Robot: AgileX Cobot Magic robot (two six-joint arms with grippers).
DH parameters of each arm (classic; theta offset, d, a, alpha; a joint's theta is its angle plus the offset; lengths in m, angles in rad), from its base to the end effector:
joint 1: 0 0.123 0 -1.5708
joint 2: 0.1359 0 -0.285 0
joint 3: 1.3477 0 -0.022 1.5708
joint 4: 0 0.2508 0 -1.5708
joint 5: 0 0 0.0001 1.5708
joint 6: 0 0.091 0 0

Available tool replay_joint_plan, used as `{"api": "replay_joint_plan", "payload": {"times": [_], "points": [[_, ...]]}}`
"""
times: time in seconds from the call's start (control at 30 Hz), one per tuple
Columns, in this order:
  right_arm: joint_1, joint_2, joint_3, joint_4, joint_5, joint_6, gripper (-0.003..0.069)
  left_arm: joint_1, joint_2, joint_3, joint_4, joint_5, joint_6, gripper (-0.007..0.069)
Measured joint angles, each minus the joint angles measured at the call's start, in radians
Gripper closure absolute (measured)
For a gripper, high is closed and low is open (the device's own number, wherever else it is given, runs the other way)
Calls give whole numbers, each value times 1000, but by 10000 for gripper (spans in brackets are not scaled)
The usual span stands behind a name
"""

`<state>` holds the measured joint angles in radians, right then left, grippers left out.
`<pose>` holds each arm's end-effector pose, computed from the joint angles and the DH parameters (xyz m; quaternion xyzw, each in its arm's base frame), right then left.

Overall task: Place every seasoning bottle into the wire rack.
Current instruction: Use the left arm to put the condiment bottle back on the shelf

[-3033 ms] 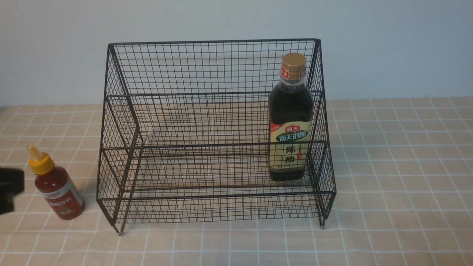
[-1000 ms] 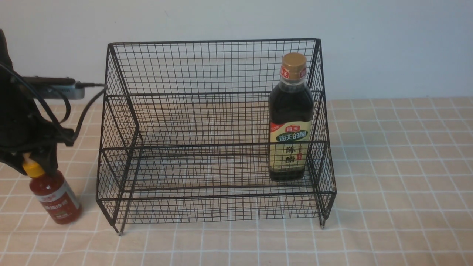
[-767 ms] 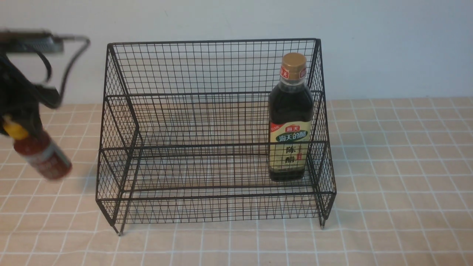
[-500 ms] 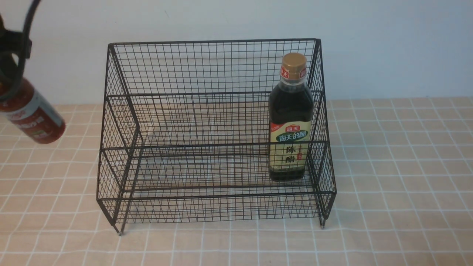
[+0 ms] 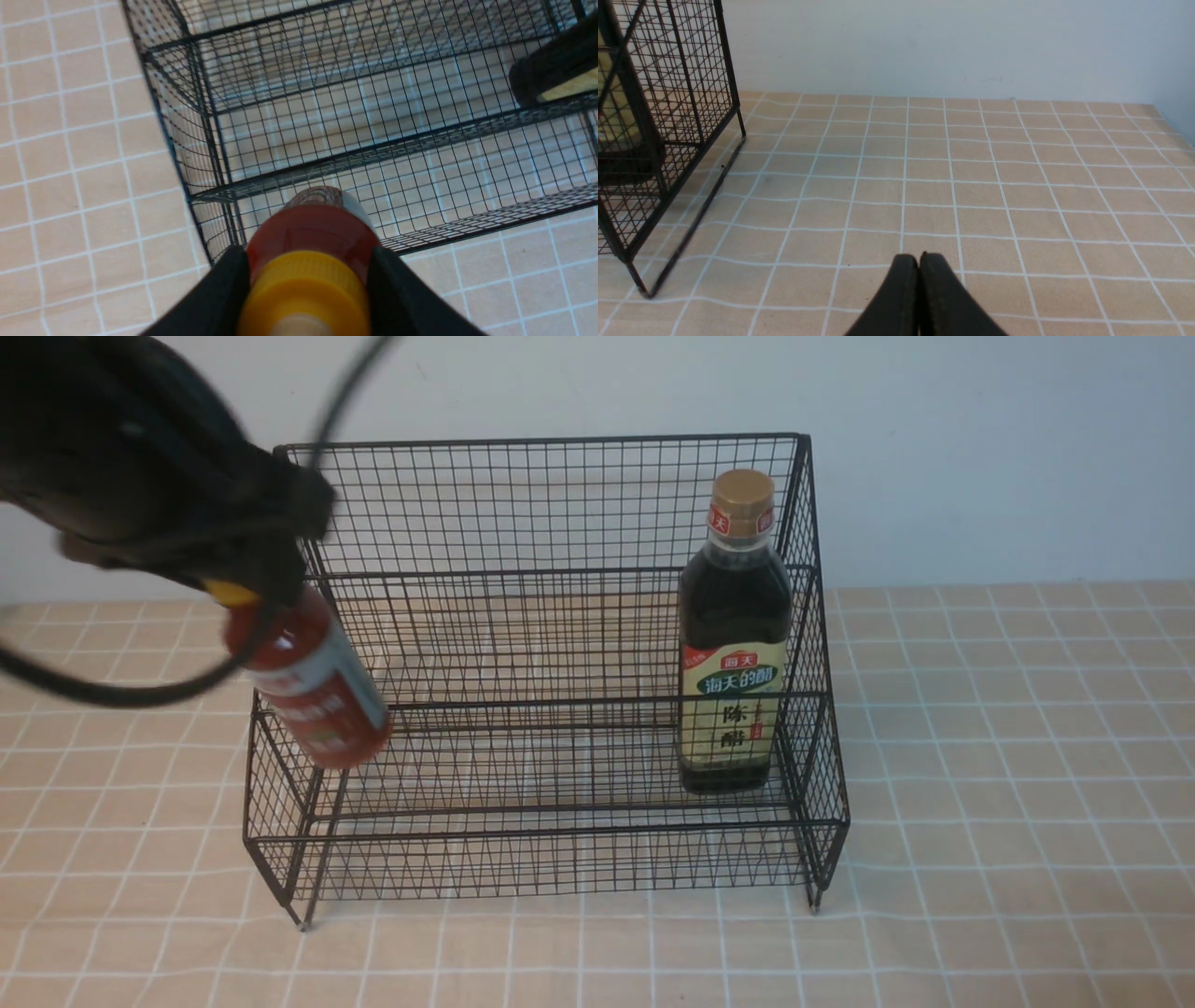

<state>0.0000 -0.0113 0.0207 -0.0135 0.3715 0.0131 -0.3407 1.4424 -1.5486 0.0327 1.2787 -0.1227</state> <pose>0.0526 -0.0004 0.1734 0.0017 0.8030 -0.0018 0.5960 0.2709 -0.0930 0.3973 0.1064 0.9647 -0.0393 0.2377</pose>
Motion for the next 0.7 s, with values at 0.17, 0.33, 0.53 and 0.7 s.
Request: {"api": "replay_joint_plan", "payload": {"times": [0.17, 0.33, 0.53, 0.7], "points": [[0, 0, 0, 0, 0, 0, 671, -19, 99, 0, 0, -6, -2, 337], [0, 0, 0, 0, 0, 0, 671, -21, 175, 0, 1, -15, -9, 337], [0, 0, 0, 0, 0, 0, 671, -21, 250, 0, -4, -22, -9, 337], [0, 0, 0, 0, 0, 0, 671, -21, 290, 0, -33, -22, -15, 337]]}}
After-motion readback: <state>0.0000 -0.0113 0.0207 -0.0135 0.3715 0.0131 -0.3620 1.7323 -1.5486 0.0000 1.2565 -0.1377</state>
